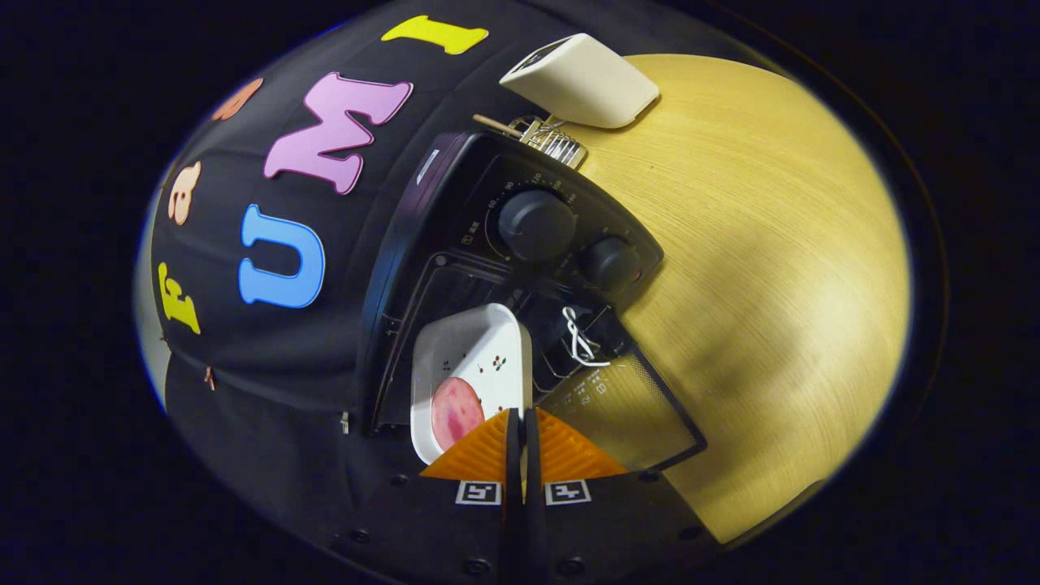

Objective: Open the toaster oven, put the food inside, and close the toaster oven door.

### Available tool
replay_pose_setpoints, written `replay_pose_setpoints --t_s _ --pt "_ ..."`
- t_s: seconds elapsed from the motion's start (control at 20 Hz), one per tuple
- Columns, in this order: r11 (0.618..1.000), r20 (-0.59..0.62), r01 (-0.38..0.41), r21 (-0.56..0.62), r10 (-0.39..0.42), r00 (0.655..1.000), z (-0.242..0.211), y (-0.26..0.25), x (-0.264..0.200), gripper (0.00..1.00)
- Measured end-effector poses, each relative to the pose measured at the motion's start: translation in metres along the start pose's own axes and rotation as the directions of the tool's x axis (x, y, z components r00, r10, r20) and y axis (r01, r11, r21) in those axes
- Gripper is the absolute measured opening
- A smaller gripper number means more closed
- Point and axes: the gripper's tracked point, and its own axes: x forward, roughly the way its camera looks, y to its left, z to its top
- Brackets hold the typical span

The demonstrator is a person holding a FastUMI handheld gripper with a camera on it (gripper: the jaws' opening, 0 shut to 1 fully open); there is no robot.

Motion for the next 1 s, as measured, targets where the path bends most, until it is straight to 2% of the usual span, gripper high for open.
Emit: replay_pose_setpoints --t_s 0.35,0.65,1.0 --pt "0.986 0.109 -0.023 0.164 0.005 0.994 0.016 0.009 0.040 0.05" --pt "0.967 0.178 -0.026 0.254 -0.020 0.984 0.024 0.019 0.070 0.05" --pt "0.968 0.199 -0.023 0.248 -0.028 0.980 0.020 0.029 0.082 0.07"
